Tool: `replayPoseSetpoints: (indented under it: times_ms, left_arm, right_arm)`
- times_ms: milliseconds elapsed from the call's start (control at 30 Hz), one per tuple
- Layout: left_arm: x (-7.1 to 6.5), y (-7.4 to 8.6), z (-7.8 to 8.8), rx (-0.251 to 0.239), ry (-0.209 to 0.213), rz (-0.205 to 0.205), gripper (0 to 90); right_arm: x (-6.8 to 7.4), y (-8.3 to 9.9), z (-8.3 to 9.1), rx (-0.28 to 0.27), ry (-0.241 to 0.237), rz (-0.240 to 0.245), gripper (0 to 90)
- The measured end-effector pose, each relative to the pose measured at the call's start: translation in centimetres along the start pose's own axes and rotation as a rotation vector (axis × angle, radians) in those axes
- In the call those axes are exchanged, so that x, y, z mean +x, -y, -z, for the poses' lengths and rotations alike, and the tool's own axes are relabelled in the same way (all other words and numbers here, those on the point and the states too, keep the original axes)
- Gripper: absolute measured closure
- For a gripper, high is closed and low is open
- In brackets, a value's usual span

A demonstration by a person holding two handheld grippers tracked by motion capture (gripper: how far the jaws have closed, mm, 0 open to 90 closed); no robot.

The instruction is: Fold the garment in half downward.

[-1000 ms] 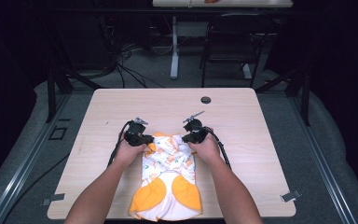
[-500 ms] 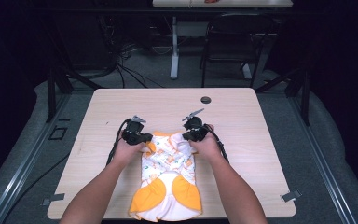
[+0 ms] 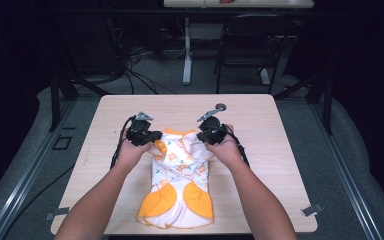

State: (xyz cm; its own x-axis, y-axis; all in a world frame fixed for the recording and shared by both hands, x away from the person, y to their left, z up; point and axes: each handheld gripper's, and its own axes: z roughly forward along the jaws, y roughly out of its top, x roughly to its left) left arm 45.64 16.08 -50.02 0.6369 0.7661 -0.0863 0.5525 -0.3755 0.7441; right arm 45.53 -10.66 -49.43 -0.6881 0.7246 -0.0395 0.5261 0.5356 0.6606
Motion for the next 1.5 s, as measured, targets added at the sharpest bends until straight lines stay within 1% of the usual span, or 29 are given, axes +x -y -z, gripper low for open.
replayPoseSetpoints:
  times_ms: [33,67,167,300,367,400,433,467,533,633,700,833,933,1000,1100,1133,1167,1233,1300,1333,1367,1400,1433,1467,1500]
  left_arm:
    - [0.0,-0.2,0.2,-0.006,-0.009,-0.007,85.8]
    - [0.1,-0.5,0.4,-0.011,-0.004,-0.004,85.8]
    - [0.2,-1.1,0.8,-0.028,-0.011,-0.008,85.8]
    - [0.2,-2.1,1.5,-0.051,-0.03,-0.027,85.8]
    - [0.2,-2.6,2.1,-0.071,-0.034,-0.036,85.8]
    - [0.2,-2.6,2.1,-0.071,-0.034,-0.036,85.8]
    - [0.2,-2.9,2.4,-0.087,-0.035,-0.042,85.8]
    - [0.2,-3.1,2.7,-0.105,-0.045,-0.049,85.8]
    - [0.1,-3.5,3.1,-0.11,-0.044,-0.063,85.8]
    - [-0.1,-3.4,3.1,-0.112,-0.042,-0.071,85.8]
    - [-0.2,-3.2,3.1,-0.111,-0.04,-0.081,85.8]
    - [-0.3,-2.7,3.0,-0.108,-0.034,-0.08,85.7]
    - [-0.7,-1.6,2.9,-0.107,-0.014,-0.085,85.7]
    - [-0.8,-1.1,2.9,-0.11,-0.009,-0.079,85.8]
    - [-1.0,-0.5,2.9,-0.101,0.006,-0.08,85.7]
    - [-1.1,-0.3,2.9,-0.096,0.005,-0.084,85.7]
    - [-1.3,-0.1,3.0,-0.095,0.009,-0.085,85.8]
    - [-1.5,0.4,3.1,-0.1,0.023,-0.075,85.7]
    - [-1.6,0.7,3.2,-0.097,0.029,-0.079,85.7]
    - [-1.8,1.3,3.2,-0.092,0.038,-0.084,85.7]
    - [-1.9,1.7,3.1,-0.087,0.04,-0.091,85.7]
    - [-2.0,2.0,3.1,-0.087,0.042,-0.092,85.7]
    - [-2.1,2.3,3.1,-0.087,0.047,-0.092,85.7]
    - [-2.1,2.5,3.2,-0.086,0.057,-0.088,85.7]
    - [-2.1,2.8,3.2,-0.082,0.064,-0.086,85.7]
  right_arm:
    - [0.0,-0.3,0.3,-0.011,0.007,0.007,87.2]
    - [0.0,-0.5,0.5,-0.024,0.007,0.004,87.2]
    - [0.0,-1.3,1.2,-0.032,0.029,0.031,87.3]
    - [0.1,-2.5,2.1,-0.055,0.057,0.054,87.3]
    - [0.1,-3.0,2.7,-0.073,0.069,0.063,87.3]
    - [0.1,-3.0,2.7,-0.073,0.069,0.063,87.3]
    - [0.1,-3.3,3.0,-0.086,0.077,0.067,87.3]
    - [0.0,-3.5,3.4,-0.104,0.085,0.073,87.3]
    - [0.0,-3.9,4.0,-0.126,0.092,0.074,87.3]
    - [0.0,-3.8,4.1,-0.124,0.097,0.082,87.3]
    - [0.2,-3.6,4.1,-0.123,0.1,0.087,87.3]
    - [0.3,-3.2,4.1,-0.119,0.091,0.097,87.3]
    - [0.8,-2.3,3.9,-0.109,0.082,0.117,87.2]
    - [1.0,-1.7,3.8,-0.108,0.069,0.123,87.3]
    - [1.4,-1.0,3.8,-0.103,0.056,0.13,87.2]
    - [1.4,-0.8,3.9,-0.091,0.048,0.14,87.2]
    - [1.5,-0.6,3.9,-0.099,0.046,0.134,87.3]
    - [1.7,-0.2,3.9,-0.095,0.038,0.136,87.2]
    - [1.9,0.3,3.9,-0.09,0.032,0.131,87.2]
    - [2.0,0.5,3.9,-0.084,0.029,0.135,87.2]
    - [2.2,0.7,3.9,-0.084,0.024,0.141,87.1]
    - [2.3,1.0,3.9,-0.093,0.018,0.141,87.2]
    - [2.4,1.3,3.9,-0.093,0.009,0.13,87.1]
    - [2.6,1.5,3.8,-0.085,0.004,0.133,87.1]
    - [2.8,1.8,3.7,-0.071,0.001,0.146,87.1]
